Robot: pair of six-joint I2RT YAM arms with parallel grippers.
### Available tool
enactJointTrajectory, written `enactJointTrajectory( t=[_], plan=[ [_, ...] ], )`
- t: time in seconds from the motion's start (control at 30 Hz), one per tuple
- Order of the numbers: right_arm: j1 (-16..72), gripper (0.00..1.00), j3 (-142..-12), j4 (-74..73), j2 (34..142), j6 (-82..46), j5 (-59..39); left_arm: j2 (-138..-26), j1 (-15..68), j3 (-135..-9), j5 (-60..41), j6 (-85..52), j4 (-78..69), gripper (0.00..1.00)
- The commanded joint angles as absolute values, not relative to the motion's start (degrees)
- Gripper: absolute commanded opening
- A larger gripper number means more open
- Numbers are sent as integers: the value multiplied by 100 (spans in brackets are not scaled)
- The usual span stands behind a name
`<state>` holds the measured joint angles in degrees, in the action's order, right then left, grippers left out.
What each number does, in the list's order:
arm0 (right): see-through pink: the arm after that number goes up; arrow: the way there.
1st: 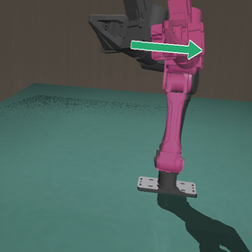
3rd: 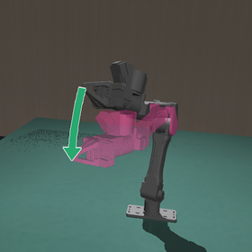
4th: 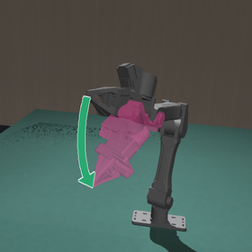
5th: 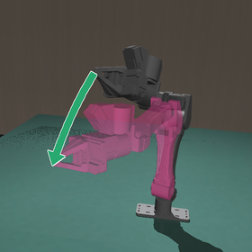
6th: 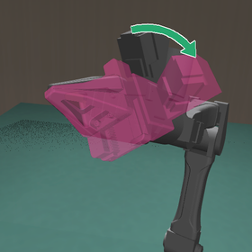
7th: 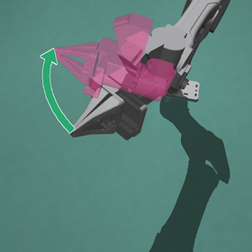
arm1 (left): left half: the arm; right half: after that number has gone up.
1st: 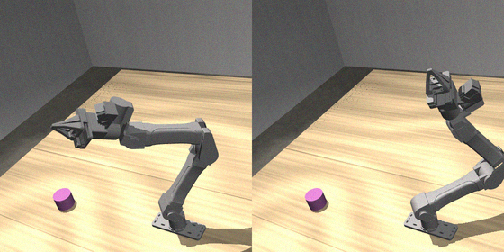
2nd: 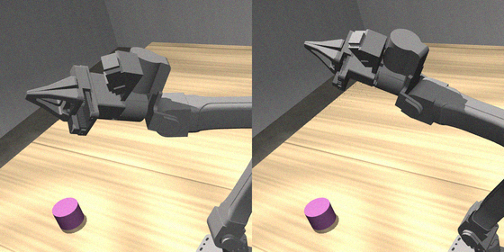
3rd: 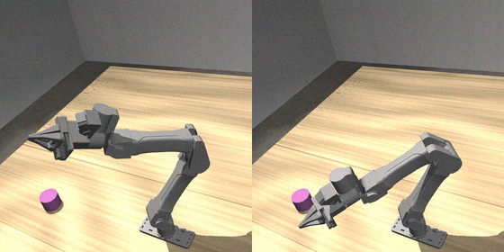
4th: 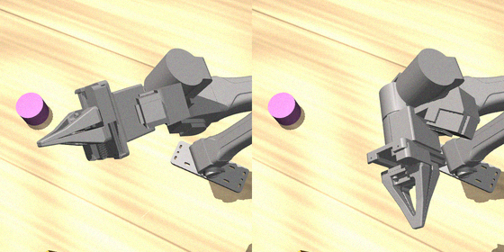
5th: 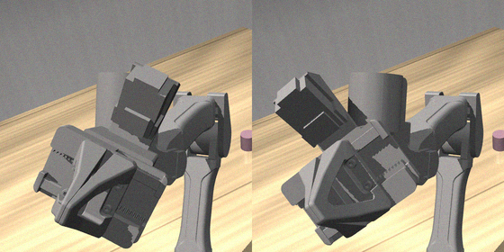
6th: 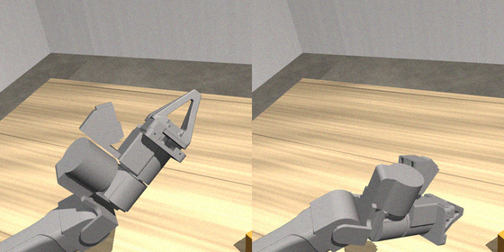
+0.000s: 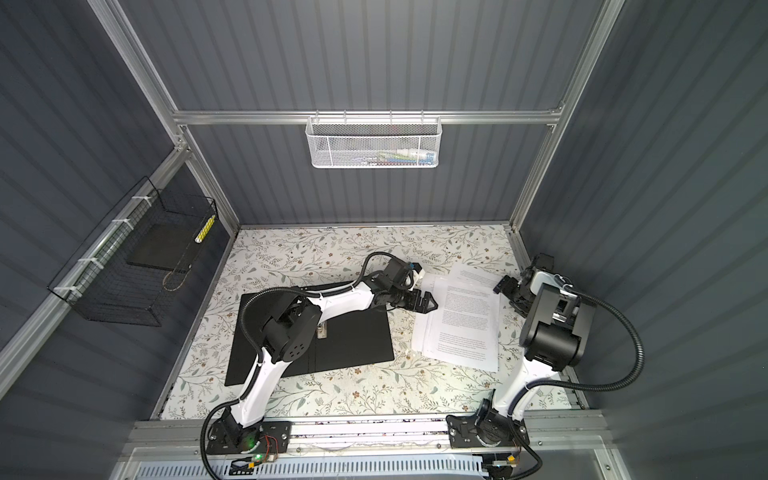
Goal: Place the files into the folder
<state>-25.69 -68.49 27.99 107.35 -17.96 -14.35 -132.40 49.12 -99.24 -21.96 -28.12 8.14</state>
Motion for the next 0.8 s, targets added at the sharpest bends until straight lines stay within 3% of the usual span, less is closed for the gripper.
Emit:
enactJointTrajectory(
  t=[0.0,0.5,0.77],
  plan=[
    [-2490,88,-6893,3000,10735,-1811,-1758,-13464,4880,-10117,-2361,-2802,957,99],
    [-2249,87,-6167,2524,10114,-2175,-2779,-13582,4879,-10205,-2537,-2913,867,99],
    [-2202,92,-6329,2881,9720,-1916,-1035,-13051,4877,-10074,-2051,-2712,1098,99]
  ],
)
